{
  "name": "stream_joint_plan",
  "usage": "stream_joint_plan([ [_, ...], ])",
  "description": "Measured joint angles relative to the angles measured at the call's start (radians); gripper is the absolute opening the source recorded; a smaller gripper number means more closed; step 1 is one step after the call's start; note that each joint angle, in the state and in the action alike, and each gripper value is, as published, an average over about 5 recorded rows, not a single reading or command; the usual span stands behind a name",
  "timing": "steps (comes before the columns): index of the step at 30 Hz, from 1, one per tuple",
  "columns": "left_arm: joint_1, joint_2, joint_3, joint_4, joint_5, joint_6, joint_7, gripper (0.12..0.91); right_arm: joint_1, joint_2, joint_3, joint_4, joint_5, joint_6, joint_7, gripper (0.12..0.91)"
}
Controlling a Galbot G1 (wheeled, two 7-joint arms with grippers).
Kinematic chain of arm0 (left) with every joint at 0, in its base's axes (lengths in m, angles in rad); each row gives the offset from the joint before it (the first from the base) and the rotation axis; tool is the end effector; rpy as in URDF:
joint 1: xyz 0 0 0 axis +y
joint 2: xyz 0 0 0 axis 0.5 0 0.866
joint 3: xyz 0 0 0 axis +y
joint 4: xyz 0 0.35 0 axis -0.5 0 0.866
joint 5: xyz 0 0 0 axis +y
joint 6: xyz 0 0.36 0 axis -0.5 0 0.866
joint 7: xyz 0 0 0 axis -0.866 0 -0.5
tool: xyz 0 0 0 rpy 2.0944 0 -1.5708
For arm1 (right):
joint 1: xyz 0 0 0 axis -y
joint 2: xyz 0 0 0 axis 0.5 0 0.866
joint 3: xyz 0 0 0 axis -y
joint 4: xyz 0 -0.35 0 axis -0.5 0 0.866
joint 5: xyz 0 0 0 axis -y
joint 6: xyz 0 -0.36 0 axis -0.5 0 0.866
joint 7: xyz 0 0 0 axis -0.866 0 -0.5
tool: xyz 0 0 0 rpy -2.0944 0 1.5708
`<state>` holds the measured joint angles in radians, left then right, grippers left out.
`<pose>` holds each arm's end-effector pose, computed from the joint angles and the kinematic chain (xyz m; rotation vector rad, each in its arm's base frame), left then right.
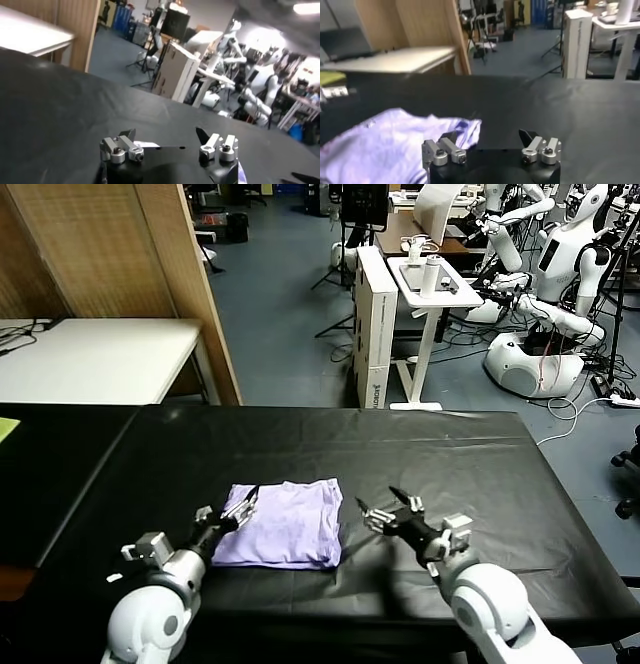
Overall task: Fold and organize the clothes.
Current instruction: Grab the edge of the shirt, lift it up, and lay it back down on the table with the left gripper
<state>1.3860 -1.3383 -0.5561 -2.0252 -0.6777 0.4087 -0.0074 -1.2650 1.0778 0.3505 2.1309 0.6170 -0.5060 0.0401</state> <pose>0.2436 0.0545 -0.2814 -0.2539 -2.7590 0.5960 0.2577 -0.0289 -0.2257 0.5886 -2.7529 -0.1374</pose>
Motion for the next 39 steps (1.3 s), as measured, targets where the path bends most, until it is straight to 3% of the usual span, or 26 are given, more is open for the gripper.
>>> stream_joint_plan([
  [7,0.007,-0.010,-0.042,0.086,-0.041,-0.054,0.052,0.907,-0.021,-0.003,0.029,0.037,0.005,-0.005,-0.002,0.907],
  [27,0.038,-0.016,-0.065,0.121,-0.156,-0.028,0.053,0.896,-0.026,-0.002,0.034,0.040,0.005,-0.009,-0.002,0.907],
  [30,0.033,-0.016,-0.069,0.128,-0.175,-0.024,0.053,0.802,-0.026,0.000,0.033,0.039,0.002,-0.009,-0.002,0.907],
  [39,0.028,-0.010,-0.077,0.128,-0.219,-0.002,0.040,0.275,-0.025,0.003,0.032,0.034,-0.003,-0.009,0.000,0.907],
])
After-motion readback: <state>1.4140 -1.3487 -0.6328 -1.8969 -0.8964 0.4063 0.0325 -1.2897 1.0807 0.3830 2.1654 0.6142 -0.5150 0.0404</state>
